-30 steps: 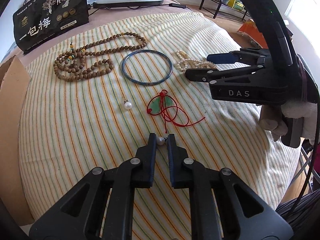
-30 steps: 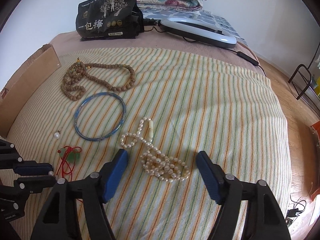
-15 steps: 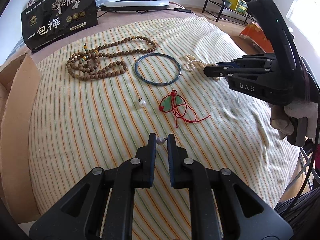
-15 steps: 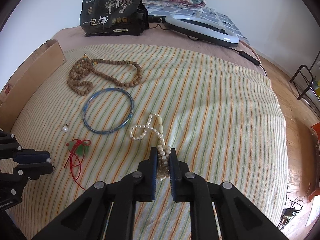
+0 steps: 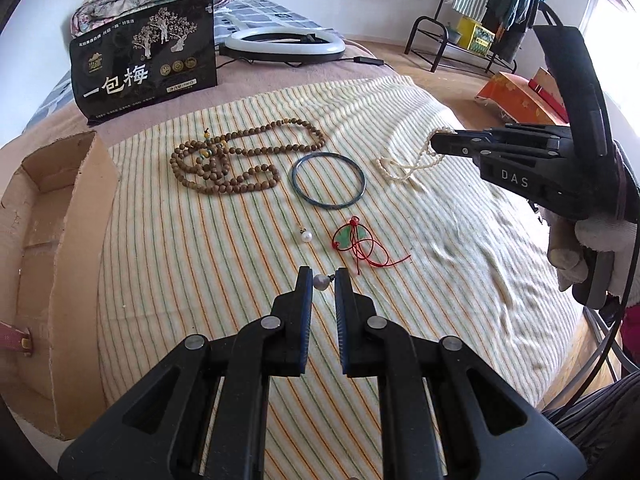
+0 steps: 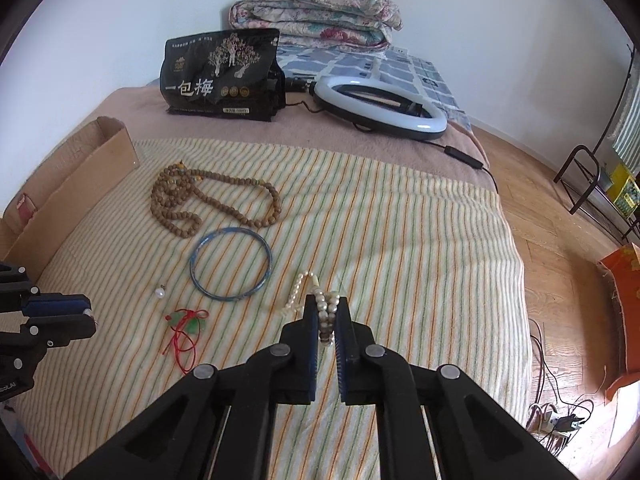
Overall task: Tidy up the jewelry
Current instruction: 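Lift the pearl pendant with the left tool while the right tool carries the necklace over the box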
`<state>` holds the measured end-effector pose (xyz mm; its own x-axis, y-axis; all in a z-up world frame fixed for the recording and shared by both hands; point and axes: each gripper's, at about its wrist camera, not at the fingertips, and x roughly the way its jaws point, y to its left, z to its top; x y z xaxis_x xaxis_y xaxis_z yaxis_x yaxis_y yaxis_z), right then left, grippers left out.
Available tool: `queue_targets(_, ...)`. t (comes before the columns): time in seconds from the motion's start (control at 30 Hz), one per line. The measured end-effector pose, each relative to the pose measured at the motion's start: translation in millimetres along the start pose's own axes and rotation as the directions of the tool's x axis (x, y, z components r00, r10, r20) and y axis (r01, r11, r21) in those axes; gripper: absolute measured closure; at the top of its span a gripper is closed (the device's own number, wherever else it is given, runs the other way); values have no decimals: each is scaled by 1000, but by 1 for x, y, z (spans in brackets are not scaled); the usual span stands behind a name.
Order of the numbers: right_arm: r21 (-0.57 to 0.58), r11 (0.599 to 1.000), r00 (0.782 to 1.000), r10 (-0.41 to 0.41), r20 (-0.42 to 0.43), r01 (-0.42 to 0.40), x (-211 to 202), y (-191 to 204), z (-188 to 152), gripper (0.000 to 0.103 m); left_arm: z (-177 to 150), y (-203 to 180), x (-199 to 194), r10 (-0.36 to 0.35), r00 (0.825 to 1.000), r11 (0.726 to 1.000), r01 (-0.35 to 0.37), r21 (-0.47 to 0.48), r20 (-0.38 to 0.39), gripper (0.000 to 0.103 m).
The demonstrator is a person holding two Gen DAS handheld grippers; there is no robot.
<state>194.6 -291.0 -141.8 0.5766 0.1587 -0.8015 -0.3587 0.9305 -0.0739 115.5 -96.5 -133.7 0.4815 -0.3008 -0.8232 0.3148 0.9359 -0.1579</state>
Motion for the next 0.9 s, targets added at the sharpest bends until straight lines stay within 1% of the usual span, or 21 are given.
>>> queue_targets(0.33, 58, 998, 993, 9, 115, -15, -48, 12, 23, 99, 2, 21, -36, 13, 997, 999, -11, -32, 73, 94)
queue_targets(0.47, 75, 996, 985, 32, 169, -45, -68, 25, 36, 99, 4, 36, -53, 24, 994, 998, -18, -62, 103, 94)
queue_targets(0.67, 54, 993, 965, 92, 247, -109, -89, 59, 60, 99, 2, 60, -75, 57, 988, 994, -43, -99, 142, 94)
queue_targets(0.9, -19, 981, 937, 188, 294, -191, -97, 117, 87, 99, -5, 92, -96, 111, 979, 985, -85, -153, 170, 94)
